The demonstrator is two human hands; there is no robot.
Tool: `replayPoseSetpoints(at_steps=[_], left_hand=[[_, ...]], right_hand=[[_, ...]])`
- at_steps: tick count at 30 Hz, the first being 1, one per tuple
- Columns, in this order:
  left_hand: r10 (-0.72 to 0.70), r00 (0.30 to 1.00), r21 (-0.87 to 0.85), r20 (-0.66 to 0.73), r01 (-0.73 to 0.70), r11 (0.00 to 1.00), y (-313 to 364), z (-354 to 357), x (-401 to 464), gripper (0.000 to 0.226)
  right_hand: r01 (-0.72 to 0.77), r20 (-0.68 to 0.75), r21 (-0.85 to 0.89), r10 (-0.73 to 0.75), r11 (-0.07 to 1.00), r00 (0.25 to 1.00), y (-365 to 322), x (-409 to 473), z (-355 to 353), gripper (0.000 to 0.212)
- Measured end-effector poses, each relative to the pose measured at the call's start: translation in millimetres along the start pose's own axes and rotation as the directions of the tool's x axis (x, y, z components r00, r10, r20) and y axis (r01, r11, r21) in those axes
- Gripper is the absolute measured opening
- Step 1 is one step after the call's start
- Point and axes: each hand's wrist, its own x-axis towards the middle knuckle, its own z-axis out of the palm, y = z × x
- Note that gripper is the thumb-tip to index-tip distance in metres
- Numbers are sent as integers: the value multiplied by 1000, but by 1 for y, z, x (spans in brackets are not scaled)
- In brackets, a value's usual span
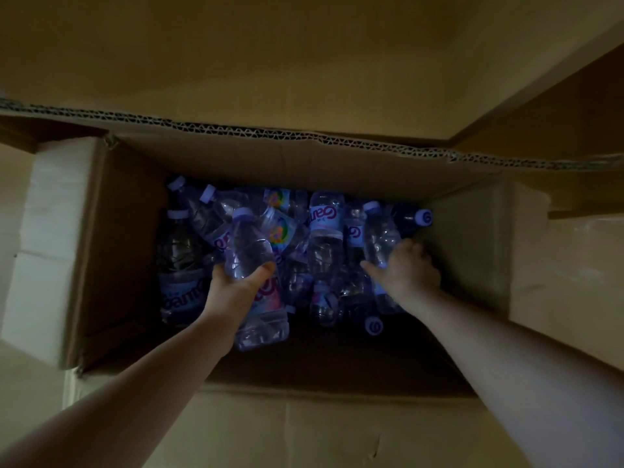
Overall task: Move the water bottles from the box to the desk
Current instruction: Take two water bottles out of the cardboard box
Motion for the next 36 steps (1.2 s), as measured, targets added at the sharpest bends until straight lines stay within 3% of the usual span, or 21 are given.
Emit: replayPoseSetpoints(at_steps=[2, 6, 8, 10, 12, 14, 19, 24, 28, 32, 36], left_hand=[[-2, 1000, 0, -7, 2, 1000, -1, 0, 0, 69], [-7, 1000, -10, -4, 7, 1000, -2, 3, 0, 65], [-6, 1000, -20, 1, 6, 1000, -4, 6, 0, 63], [8, 1000, -19, 18, -8, 1000, -5, 7, 0, 63], [24, 999, -8, 35, -24, 1000, -5, 8, 1, 63], [31, 999, 1, 37, -31, 1000, -5, 8, 2, 63], [27, 998, 9, 49, -27, 1000, -4, 5, 5, 56], [18, 999, -19, 50, -17, 1000, 2, -4, -2, 60], [46, 997, 30, 58, -48, 998, 11, -16, -13, 57], [94, 994, 125, 46, -99, 987, 20, -33, -39, 63], [102, 989, 294, -105, -68, 954, 36, -57, -81, 64]], right_hand=[[-31, -1, 148, 32, 988, 999, 8, 2, 1, 76], [82, -85, 391, -53, 917, 995, 0, -1, 4, 59], [-48, 14, 570, 48, 821, 999, -21, 0, 4, 71], [-282, 198, 712, 202, 644, 959, -44, 5, 3, 85], [-454, 346, 771, 306, 447, 887, -59, 13, 3, 93], [-519, 397, 765, 356, 380, 846, -64, 20, 6, 100], [-530, 402, 726, 354, 438, 844, -64, 27, 13, 110], [-394, 338, 839, 207, 374, 918, -64, -4, 17, 86], [-227, 235, 839, 47, 495, 971, -72, -36, 6, 74], [-150, 199, 799, -20, 583, 980, -84, -80, -16, 73], [-28, 79, 782, -54, 623, 995, -92, -138, -51, 73]])
